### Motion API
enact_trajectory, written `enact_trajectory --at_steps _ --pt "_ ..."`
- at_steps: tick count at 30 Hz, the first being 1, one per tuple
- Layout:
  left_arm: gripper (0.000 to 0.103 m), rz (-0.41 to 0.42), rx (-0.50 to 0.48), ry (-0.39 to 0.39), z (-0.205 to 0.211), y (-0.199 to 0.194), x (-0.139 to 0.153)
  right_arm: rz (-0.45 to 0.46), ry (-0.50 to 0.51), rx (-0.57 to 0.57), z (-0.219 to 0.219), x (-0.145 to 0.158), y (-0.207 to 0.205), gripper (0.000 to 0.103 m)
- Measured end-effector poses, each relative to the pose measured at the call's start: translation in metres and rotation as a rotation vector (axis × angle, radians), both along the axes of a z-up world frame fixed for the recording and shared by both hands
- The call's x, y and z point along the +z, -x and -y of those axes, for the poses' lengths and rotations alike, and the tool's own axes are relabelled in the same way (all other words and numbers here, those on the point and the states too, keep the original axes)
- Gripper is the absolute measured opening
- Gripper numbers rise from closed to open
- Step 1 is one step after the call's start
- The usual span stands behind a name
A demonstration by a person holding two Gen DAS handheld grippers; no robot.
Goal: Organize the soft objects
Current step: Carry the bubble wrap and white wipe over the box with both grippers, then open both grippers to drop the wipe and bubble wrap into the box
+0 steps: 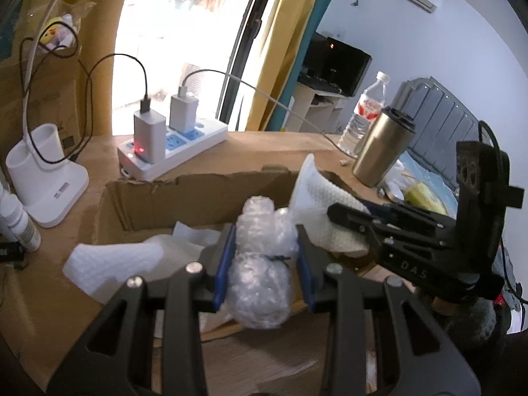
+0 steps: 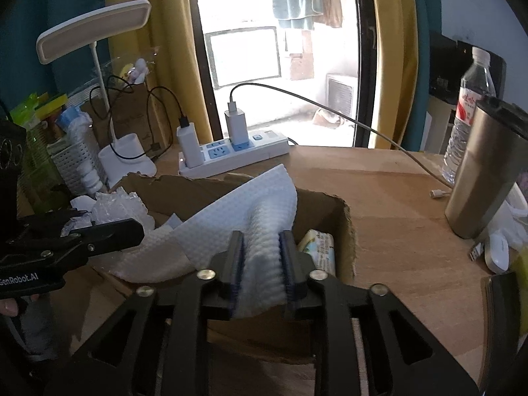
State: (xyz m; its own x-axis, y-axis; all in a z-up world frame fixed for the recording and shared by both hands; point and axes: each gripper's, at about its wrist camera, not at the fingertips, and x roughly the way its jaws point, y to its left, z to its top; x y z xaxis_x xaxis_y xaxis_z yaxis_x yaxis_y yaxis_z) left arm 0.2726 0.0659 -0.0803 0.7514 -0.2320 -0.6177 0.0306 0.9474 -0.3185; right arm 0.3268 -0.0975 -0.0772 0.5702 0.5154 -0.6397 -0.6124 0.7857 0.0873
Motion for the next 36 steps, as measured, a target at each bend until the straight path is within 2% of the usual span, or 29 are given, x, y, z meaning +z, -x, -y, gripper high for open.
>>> enact_trajectory --at_steps 3,7,9,10,12,15,26,36 --pt "0.037 -0.014 -0.007 -0.016 0.005 -0.004 -0.003 -0.01 -0.006 -0.006 0.005 -0.002 -0.001 0.039" --pt "0.039 -0.048 -0.01 -0.028 0.01 -0.009 -0.01 -0.013 0.003 -0.014 0.006 -0.004 -0.002 0.04" --pt "0.045 -0.059 -0.01 -0.031 0.012 -0.011 -0.012 -0.014 0.002 -0.029 0.01 -0.003 -0.003 0.042" --pt "0.053 -0.06 -0.011 -0.03 0.013 -0.01 -0.012 -0.014 0.002 -0.036 0.011 -0.003 -0.004 0.043" --pt "0.055 -0.056 -0.016 -0.025 0.015 -0.009 -0.011 -0.018 0.0 -0.054 0.016 -0.003 -0.006 0.05" --pt "0.062 -0.049 -0.019 -0.039 0.018 -0.007 -0.009 -0.032 -0.009 -0.068 0.021 -0.004 -0.008 0.05" --pt "0.063 -0.033 -0.002 -0.045 0.016 0.006 0.001 -0.053 -0.001 -0.05 0.019 -0.001 0.003 0.055" --pt "0.063 -0.005 0.002 -0.047 0.018 0.026 0.012 -0.024 -0.002 -0.051 0.021 0.012 0.02 0.055"
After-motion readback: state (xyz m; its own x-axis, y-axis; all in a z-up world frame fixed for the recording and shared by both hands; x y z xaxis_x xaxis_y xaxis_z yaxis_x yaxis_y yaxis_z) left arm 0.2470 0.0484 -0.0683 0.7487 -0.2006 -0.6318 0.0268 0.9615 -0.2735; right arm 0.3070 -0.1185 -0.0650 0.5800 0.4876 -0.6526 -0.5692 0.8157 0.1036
